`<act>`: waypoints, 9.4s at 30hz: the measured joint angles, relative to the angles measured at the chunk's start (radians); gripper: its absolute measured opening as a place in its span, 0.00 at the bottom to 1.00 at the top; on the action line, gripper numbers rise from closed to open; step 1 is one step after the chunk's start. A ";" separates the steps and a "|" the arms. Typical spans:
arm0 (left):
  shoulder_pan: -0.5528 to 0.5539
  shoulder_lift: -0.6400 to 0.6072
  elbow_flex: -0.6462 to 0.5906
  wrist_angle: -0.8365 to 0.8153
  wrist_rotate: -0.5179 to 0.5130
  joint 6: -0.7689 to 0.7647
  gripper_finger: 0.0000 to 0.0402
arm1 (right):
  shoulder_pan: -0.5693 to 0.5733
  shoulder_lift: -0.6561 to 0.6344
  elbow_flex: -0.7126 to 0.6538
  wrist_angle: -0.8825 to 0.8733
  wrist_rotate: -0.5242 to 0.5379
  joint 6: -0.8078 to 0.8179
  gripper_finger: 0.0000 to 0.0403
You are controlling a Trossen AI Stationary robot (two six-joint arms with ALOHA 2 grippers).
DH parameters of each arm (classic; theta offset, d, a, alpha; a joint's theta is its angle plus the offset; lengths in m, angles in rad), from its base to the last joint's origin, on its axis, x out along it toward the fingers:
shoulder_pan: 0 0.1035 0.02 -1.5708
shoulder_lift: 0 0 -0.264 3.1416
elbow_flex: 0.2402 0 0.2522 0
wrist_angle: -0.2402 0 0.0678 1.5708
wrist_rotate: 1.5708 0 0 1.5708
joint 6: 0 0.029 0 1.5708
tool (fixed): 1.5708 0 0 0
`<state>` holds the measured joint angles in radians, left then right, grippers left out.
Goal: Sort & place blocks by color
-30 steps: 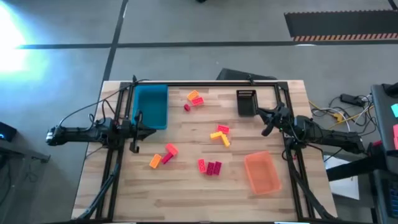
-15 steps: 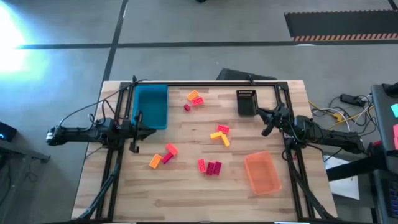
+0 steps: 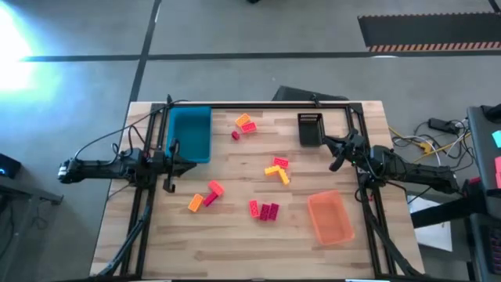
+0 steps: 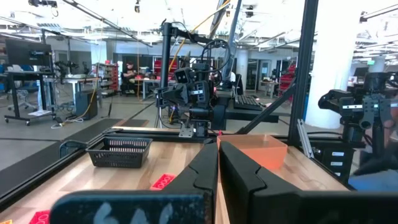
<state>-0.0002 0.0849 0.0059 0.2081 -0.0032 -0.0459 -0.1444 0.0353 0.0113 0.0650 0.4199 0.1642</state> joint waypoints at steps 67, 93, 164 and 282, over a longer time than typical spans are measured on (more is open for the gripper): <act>0.000 0.014 0.002 0.289 -0.032 -0.209 0.00 | -0.002 0.044 0.000 0.342 -0.185 0.307 0.04; 0.000 0.162 0.002 0.719 -0.395 0.332 0.00 | -0.002 0.593 0.361 0.343 -0.184 -0.181 0.04; 0.000 0.220 0.026 0.725 -0.395 0.522 0.00 | 0.074 1.876 1.386 -0.781 -0.409 -0.413 0.22; 0.000 0.695 0.384 0.475 -0.432 0.048 0.00 | 0.081 1.096 0.560 0.527 -0.237 -0.633 0.46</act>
<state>-0.0001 0.7803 0.3903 0.6832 -0.4348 0.0017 -0.0630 1.1314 0.5715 0.5916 0.1828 -0.4692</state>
